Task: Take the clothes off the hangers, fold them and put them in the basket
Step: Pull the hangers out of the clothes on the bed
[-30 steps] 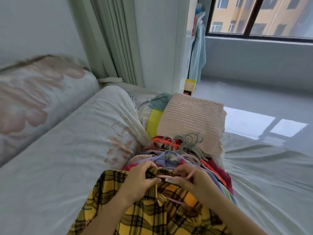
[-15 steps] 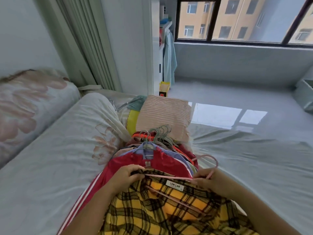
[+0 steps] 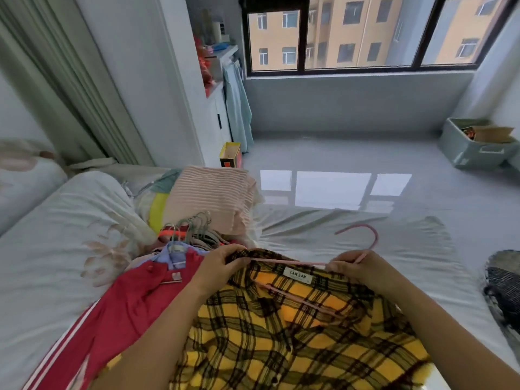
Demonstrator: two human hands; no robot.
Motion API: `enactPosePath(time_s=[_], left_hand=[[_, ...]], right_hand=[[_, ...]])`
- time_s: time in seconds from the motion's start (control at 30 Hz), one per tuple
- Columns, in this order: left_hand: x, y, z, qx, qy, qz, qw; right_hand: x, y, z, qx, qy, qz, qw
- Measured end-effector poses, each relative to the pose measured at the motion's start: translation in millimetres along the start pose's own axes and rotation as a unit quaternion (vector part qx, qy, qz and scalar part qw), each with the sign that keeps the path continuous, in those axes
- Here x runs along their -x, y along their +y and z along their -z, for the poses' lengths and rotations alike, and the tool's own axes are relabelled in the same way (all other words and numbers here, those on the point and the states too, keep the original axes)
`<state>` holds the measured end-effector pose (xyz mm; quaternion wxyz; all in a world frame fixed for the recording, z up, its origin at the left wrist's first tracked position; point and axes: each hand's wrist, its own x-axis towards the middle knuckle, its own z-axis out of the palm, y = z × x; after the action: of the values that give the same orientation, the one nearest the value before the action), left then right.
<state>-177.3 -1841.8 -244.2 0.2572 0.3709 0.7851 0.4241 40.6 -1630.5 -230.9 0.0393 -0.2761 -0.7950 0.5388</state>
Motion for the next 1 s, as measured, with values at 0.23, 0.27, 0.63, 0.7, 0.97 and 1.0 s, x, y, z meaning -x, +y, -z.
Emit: enactPosePath(time_s=[0.23,0.27,0.63,0.7,0.97,1.0], left_hand=[[7.9,27.1,-78.5,0.125,0.018,0.105,0.986],[6.2,26.9,-84.4,0.144,0.021,0.123,0.982],[-49.7,-8.8,-119.5,0.24,0.052,0.231,0.942],[-55.0,-9.3,-128.6,0.3,0.075,0.241,0.92],[-48.5,45.2,-187.0,0.303,-0.05,0.101,0.946],[-45.8,47.3,-193.6,0.286,-0.057,0.082,0.953]], right_hand=[[27.1,46.1,74.6,0.066,-0.042,0.017,0.997],[29.3,50.4,80.0,0.071,-0.042,0.023,0.996],[22.4,107.8,108.1,-0.142,0.08,-0.034,0.986],[16.9,102.0,106.6,-0.214,0.112,-0.048,0.969],[-31.8,43.0,44.0,-0.383,0.208,-0.098,0.895],[-36.5,36.0,38.9,-0.395,0.226,-0.102,0.885]])
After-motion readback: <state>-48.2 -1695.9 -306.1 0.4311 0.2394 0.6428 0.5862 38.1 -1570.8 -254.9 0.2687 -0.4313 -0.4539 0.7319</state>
